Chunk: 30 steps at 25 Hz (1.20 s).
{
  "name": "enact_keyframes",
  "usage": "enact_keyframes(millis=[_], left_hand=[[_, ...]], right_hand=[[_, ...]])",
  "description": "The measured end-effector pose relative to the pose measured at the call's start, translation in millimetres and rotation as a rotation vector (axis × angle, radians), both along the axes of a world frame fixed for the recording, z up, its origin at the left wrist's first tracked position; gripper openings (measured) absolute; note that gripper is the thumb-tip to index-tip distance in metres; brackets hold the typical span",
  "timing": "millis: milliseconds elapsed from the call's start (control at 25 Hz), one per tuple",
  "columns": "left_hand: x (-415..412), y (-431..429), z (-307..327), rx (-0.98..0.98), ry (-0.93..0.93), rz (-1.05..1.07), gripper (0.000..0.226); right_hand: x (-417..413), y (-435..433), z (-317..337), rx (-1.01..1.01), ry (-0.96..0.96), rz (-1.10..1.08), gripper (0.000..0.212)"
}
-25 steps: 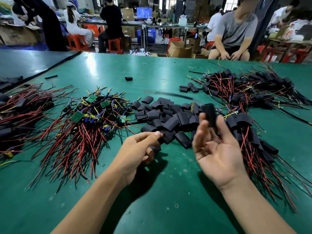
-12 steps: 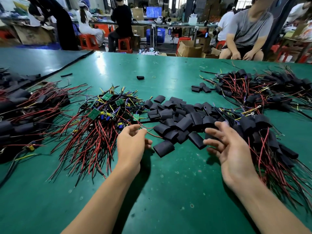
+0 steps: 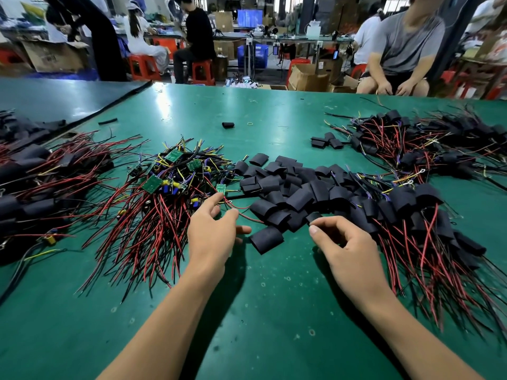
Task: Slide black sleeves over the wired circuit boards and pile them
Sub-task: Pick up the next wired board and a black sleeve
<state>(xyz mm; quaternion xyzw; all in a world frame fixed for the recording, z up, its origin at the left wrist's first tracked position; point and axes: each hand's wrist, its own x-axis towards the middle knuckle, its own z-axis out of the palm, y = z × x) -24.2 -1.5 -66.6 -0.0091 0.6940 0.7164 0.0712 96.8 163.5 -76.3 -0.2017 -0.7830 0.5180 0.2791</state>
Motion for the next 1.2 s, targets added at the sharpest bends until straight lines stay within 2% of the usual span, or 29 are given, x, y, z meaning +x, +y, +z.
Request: enact_keyframes(millis=[200,440,640,760,840,960,1000,1080,1200], left_hand=[[-5.0,-0.3,4.9,0.044,-0.057,-0.117,0.058],[7.7,3.8,12.3,0.199,-0.073,-0.16,0.029],[26.5,11.8,18.0,0.276,0.012,-0.274,0.014],[31.7,14.1,18.0,0.295,0.036,-0.332,0.012],[38.0,18.8,13.9,0.204,0.035,-0.416,0.014],[46.8,25.2,8.3,0.104,0.01,-0.54,0.012],[47.7,25.9,7.6,0.114,0.009,-0.545,0.01],[44.9,26.1,7.4,0.133,0.008,-0.483,0.02],[32.1,20.4,8.2,0.016,-0.023,-0.229,0.033]], right_hand=[[0.4,-0.2,0.4,-0.01,-0.006,0.019,0.009],[-1.4,0.7,-1.0,-0.004,-0.02,0.029,0.007],[-2.9,1.6,1.1,-0.058,0.007,0.041,0.004],[-5.4,-2.2,6.4,-0.291,0.059,0.174,0.022],[-6.4,-2.3,10.1,-0.507,0.055,0.284,0.041],[-7.0,1.4,7.8,-0.564,-0.012,0.394,0.044],[-6.9,2.5,5.5,-0.572,-0.014,0.422,0.041],[-6.2,2.5,3.1,-0.599,0.009,0.462,0.036],[-5.2,3.8,1.8,-0.576,0.029,0.467,0.026]])
